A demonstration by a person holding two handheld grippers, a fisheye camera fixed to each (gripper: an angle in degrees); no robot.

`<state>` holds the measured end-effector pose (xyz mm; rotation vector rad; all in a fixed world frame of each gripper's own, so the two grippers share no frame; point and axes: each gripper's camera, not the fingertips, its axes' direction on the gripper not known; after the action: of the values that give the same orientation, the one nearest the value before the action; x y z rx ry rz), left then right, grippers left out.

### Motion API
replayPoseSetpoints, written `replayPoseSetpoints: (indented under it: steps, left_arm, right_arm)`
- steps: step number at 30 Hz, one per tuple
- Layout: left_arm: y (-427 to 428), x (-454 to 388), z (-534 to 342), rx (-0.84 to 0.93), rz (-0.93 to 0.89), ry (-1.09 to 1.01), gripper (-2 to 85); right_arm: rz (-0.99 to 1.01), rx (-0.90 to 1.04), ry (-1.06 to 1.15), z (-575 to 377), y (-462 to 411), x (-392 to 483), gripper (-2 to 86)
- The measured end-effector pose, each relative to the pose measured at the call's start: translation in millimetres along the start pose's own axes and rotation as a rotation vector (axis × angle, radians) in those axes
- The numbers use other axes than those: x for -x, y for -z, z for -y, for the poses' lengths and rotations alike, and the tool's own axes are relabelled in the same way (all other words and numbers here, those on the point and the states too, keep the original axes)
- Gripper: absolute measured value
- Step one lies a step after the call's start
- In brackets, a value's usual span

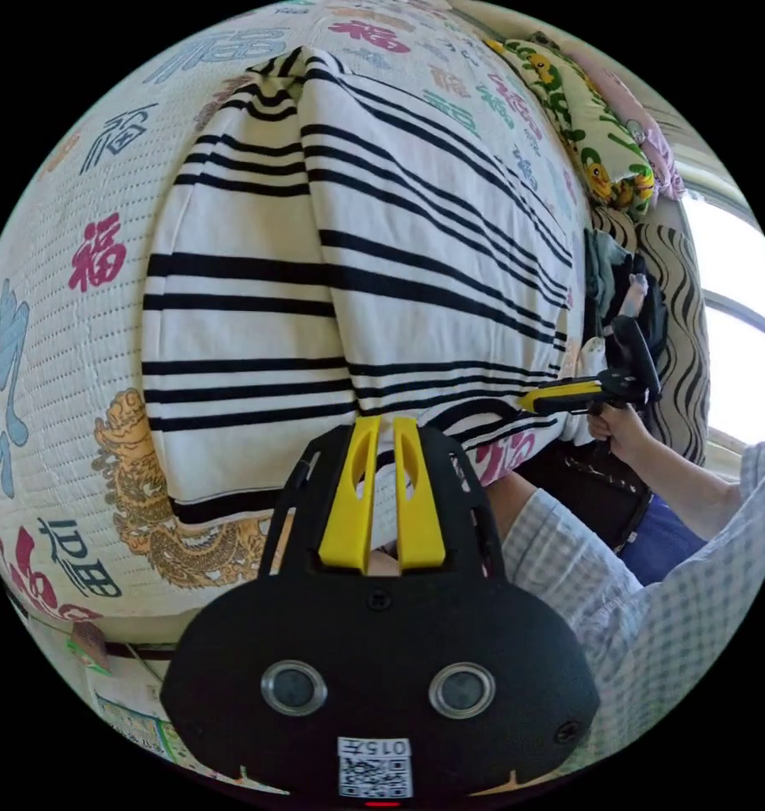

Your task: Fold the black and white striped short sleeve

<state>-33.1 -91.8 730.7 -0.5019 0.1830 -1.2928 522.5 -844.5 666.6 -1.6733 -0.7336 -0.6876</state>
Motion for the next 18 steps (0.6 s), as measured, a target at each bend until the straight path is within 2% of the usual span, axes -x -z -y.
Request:
replayPoseSetpoints:
  steps: [3, 5, 7, 10, 13, 18]
  left_arm:
    - [-2.6, 4.9, -18.5, -0.052, -0.009, 0.008, 4.0]
    - [5.1, 8.3, -31.5, -0.082, -0.051, 0.046, 6.2]
    - [26.6, 16.5, -61.2, -0.211, -0.066, 0.129, 7.4]
    - [50.7, 33.4, -104.3, -0.344, 0.009, 0.261, 8.7]
    - [56.3, 50.1, -132.9, -0.368, 0.093, 0.338, 10.2]
    - [47.4, 64.2, -152.2, -0.347, 0.099, 0.373, 10.5]
  right_arm:
    - [0.053, -0.008, -0.096, 0.0, 14.3, 6.3, -0.5]
    - [0.053, -0.038, 0.008, 4.4, 42.6, 31.5, -0.2]
    - [0.026, -0.073, 0.104, 16.1, 70.4, 55.6, 0.3]
    - [-0.052, -0.152, 0.263, 52.8, 117.0, 102.6, 2.6]
    - [-0.137, -0.186, 0.396, 104.2, 145.5, 153.2, 6.3]
    - [-0.288, -0.132, 0.517, 181.9, 153.9, 226.9, 8.5]
